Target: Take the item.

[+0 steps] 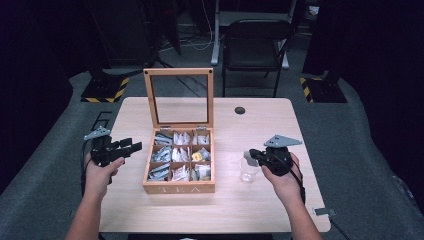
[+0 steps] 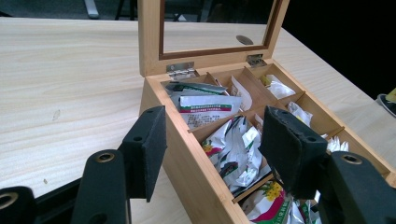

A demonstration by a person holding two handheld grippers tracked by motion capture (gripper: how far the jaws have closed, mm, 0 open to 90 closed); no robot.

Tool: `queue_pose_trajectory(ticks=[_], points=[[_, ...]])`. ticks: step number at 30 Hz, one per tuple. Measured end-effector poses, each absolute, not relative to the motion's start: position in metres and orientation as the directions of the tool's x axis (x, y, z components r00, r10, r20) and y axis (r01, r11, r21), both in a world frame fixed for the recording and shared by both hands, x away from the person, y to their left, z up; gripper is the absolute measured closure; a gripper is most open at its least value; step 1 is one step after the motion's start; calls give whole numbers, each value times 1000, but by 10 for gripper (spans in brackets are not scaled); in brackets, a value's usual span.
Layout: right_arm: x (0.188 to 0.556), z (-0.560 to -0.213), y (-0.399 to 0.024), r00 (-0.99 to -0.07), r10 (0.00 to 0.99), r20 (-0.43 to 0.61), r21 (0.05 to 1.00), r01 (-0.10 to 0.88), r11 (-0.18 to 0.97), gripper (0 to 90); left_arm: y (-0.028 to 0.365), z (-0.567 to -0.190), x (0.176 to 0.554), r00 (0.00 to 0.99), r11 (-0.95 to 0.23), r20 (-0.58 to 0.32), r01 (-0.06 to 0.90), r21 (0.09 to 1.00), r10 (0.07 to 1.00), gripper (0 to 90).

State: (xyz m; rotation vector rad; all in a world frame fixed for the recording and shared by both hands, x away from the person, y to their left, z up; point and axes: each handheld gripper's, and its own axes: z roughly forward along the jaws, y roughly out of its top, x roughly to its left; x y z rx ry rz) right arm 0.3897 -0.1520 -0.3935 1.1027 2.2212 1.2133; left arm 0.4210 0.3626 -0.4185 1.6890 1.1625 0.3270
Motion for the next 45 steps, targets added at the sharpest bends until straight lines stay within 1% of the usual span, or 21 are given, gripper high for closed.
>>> queue_pose_trajectory(ticks=[26, 28, 32, 37, 45], points=[[393, -425, -150, -602, 795, 72, 817, 493, 299, 878, 365, -420, 421, 492, -18, -304, 547, 837, 816, 408], [394, -427, -150, -598, 797, 79, 817, 497, 292, 863, 365, -420, 421, 491, -17, -303, 546, 838, 817, 408], [393, -428, -149, -598, 797, 80, 814, 501, 295, 799, 365, -420, 421, 489, -12, -303, 542, 840, 818, 408], [393, -426, -146, -609, 788, 88, 818, 496, 292, 676, 366, -420, 421, 487, -13, -305, 546, 838, 819, 407], [394, -416, -137, -626, 777, 67, 818, 480, 316, 565, 367, -419, 420, 489, -16, -300, 542, 840, 819, 407]])
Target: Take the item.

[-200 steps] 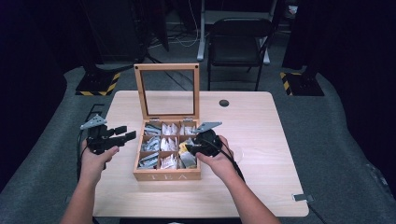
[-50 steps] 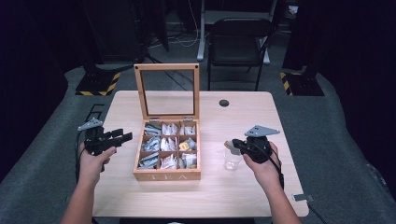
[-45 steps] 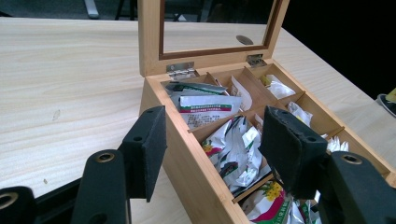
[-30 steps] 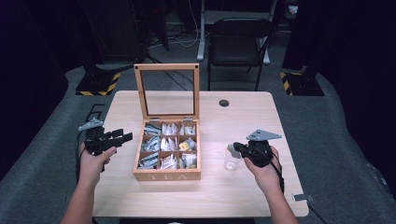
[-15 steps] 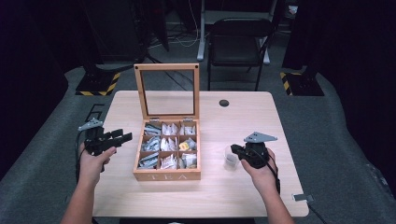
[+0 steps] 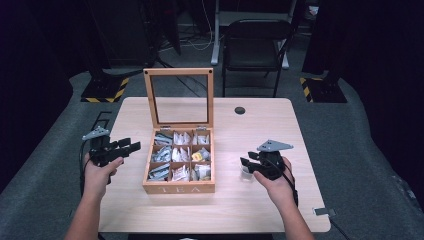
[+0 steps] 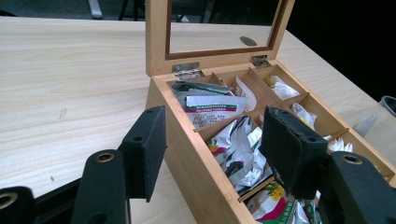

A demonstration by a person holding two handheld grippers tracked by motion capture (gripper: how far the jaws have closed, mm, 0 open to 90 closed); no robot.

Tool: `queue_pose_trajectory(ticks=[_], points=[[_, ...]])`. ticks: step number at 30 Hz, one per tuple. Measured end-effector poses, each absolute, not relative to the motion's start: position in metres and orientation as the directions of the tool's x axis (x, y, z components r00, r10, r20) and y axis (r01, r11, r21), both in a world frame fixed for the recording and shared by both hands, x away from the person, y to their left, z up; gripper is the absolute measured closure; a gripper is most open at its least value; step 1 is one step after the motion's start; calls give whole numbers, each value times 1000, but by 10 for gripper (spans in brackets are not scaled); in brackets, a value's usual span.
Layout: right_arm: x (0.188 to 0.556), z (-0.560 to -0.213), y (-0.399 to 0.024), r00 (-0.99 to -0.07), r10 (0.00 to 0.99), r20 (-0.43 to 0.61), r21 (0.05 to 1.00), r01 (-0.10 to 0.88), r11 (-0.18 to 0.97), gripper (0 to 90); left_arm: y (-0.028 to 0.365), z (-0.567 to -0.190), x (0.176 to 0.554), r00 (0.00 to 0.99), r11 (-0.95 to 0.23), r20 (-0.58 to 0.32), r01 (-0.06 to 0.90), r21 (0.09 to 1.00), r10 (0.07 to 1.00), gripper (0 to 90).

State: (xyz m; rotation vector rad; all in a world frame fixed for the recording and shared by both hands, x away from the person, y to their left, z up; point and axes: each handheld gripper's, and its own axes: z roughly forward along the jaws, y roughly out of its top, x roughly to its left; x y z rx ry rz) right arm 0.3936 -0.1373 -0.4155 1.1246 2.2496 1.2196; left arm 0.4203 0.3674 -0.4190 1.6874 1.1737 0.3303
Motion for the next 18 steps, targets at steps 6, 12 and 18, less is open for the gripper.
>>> queue_pose_trajectory(ticks=[6, 12, 18], points=[[398, -402, -125, -646, 761, 58, 818, 468, 335, 523, 368, -418, 419, 490, -18, -297, 539, 842, 820, 406], [402, -383, -110, -674, 738, 19, 830, 422, 364, 514, 370, -418, 418, 489, -16, -295, 536, 844, 821, 406], [409, -372, -97, -705, 709, 10, 831, 400, 386, 519, 370, -418, 418, 489, -15, -296, 536, 844, 820, 406]])
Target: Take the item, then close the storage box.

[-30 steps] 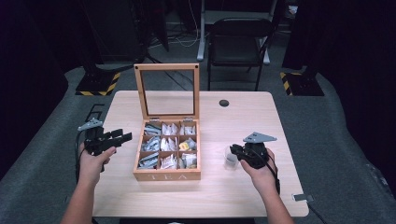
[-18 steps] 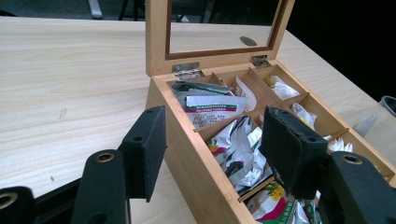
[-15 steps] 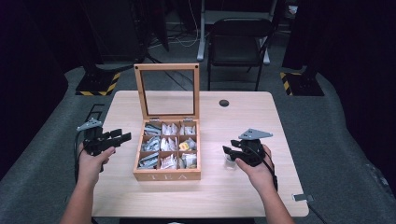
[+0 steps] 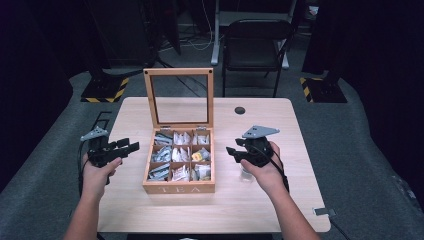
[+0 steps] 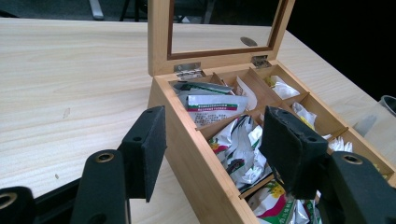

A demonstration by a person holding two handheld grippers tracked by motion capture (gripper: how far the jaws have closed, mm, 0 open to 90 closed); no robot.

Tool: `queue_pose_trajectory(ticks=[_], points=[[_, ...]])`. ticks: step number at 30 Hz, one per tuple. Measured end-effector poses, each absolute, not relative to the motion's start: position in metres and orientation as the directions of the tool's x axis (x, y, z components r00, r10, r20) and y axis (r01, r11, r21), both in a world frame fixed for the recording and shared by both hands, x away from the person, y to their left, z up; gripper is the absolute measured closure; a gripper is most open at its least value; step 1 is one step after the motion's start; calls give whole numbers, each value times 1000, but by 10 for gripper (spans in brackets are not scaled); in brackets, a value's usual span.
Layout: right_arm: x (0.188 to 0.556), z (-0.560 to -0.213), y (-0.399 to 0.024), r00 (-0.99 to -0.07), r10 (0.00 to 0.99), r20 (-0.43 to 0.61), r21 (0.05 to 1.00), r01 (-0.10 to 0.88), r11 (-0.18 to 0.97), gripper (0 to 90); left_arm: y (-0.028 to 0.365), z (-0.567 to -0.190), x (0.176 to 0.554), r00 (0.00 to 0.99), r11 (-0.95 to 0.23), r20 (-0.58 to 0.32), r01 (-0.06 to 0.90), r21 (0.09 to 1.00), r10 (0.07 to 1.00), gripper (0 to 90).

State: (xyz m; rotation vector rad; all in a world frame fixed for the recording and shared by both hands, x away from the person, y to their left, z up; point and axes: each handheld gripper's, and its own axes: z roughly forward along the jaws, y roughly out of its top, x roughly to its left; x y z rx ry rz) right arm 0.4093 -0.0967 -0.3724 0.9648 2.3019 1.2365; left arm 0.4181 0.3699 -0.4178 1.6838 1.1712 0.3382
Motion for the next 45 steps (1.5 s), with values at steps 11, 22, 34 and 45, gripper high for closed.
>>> queue_pose_trajectory(ticks=[11, 22, 34, 45], points=[[434, -362, -75, -726, 685, 51, 817, 425, 390, 512, 370, -418, 418, 489, -15, -297, 538, 843, 820, 406], [467, -349, -55, -710, 700, 78, 818, 447, 361, 503, 370, -419, 417, 487, -17, -299, 544, 839, 820, 406], [494, -340, -43, -706, 708, 21, 810, 427, 402, 504, 372, -419, 417, 488, -17, -293, 536, 844, 822, 406], [533, -339, -41, -663, 748, -4, 814, 432, 388, 494, 370, -419, 419, 493, -19, -294, 536, 844, 819, 406]])
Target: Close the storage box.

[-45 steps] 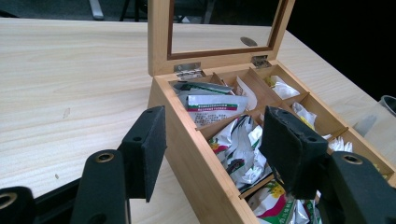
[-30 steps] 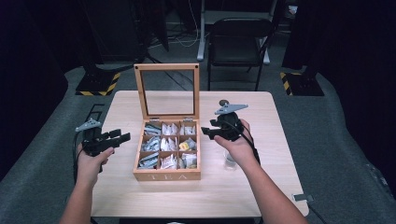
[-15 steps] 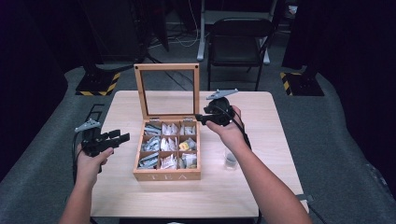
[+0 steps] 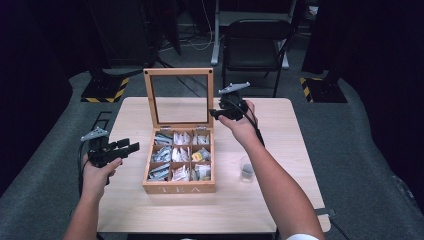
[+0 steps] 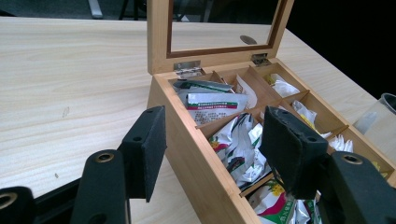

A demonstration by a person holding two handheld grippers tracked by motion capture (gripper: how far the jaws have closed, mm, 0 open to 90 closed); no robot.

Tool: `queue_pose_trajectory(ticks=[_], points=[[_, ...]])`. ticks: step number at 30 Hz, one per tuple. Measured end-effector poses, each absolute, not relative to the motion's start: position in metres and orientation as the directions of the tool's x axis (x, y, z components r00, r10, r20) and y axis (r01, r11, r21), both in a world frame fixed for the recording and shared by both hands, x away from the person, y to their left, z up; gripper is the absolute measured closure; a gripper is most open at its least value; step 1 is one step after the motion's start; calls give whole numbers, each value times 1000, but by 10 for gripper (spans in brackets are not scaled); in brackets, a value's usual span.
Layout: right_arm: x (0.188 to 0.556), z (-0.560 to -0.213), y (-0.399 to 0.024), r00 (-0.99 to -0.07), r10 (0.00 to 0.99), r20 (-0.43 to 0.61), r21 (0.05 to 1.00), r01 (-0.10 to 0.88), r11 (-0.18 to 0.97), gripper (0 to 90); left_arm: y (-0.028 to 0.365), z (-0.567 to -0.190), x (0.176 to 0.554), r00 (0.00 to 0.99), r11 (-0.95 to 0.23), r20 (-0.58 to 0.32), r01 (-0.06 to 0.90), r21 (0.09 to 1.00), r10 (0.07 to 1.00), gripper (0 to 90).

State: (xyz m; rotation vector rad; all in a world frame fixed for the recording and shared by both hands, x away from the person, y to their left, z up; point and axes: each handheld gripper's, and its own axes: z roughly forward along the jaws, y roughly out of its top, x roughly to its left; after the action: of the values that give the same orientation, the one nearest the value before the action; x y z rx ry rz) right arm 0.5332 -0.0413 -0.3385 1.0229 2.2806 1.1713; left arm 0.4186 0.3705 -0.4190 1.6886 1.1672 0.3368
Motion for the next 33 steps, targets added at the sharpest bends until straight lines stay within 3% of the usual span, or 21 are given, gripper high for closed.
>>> queue_pose_trajectory(ticks=[16, 33], points=[[561, -357, -40, -638, 769, -23, 812, 437, 387, 472, 371, -420, 421, 491, -14, -304, 543, 839, 816, 406], [583, -375, -38, -621, 784, 25, 805, 477, 353, 464, 371, -420, 420, 498, -13, -306, 539, 842, 811, 406]])
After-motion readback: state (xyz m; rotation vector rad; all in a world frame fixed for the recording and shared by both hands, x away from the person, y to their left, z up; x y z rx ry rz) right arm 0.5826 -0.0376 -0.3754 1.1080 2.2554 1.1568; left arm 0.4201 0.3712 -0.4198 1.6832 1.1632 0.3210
